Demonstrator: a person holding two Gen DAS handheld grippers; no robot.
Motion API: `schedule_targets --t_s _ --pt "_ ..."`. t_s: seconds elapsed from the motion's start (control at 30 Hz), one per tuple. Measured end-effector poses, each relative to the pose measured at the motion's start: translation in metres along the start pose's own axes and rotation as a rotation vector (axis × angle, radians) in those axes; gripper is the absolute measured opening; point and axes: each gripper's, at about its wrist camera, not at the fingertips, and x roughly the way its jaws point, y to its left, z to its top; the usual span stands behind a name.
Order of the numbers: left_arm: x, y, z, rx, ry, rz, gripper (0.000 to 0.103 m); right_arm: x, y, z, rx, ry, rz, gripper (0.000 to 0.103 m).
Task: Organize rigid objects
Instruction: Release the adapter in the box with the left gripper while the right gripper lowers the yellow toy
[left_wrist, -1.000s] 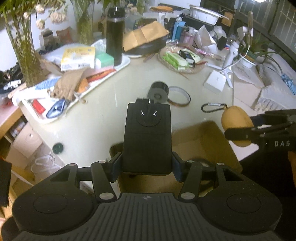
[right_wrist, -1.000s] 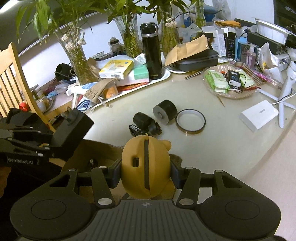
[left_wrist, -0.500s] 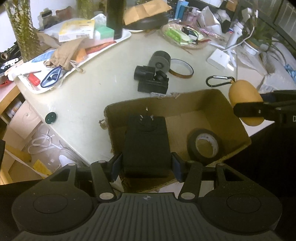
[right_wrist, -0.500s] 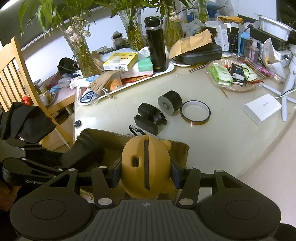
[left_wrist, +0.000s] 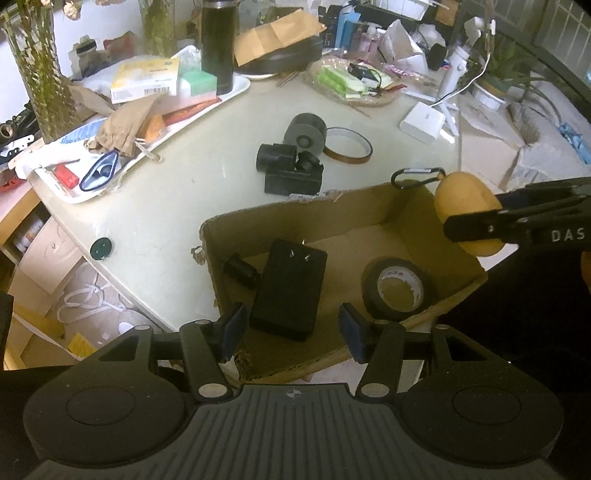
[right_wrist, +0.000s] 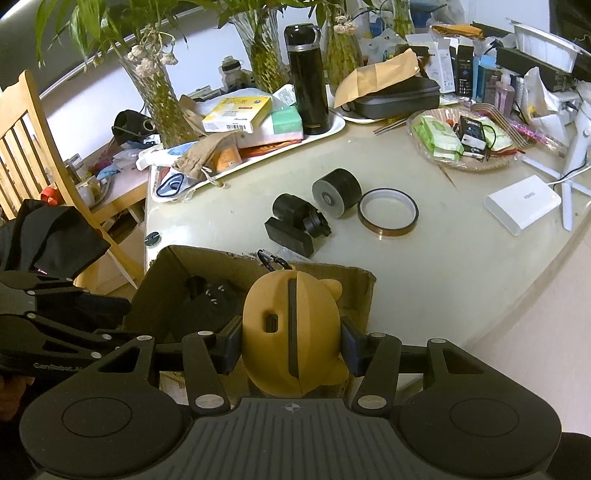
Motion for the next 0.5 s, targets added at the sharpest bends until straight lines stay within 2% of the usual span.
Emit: schedule_targets --t_s 0.5 --pt "-0.006 -0.001 0.001 0.000 -0.053 -0.003 0.054 0.017 0.002 0.005 -0.022 0.026 -0.005 0.056"
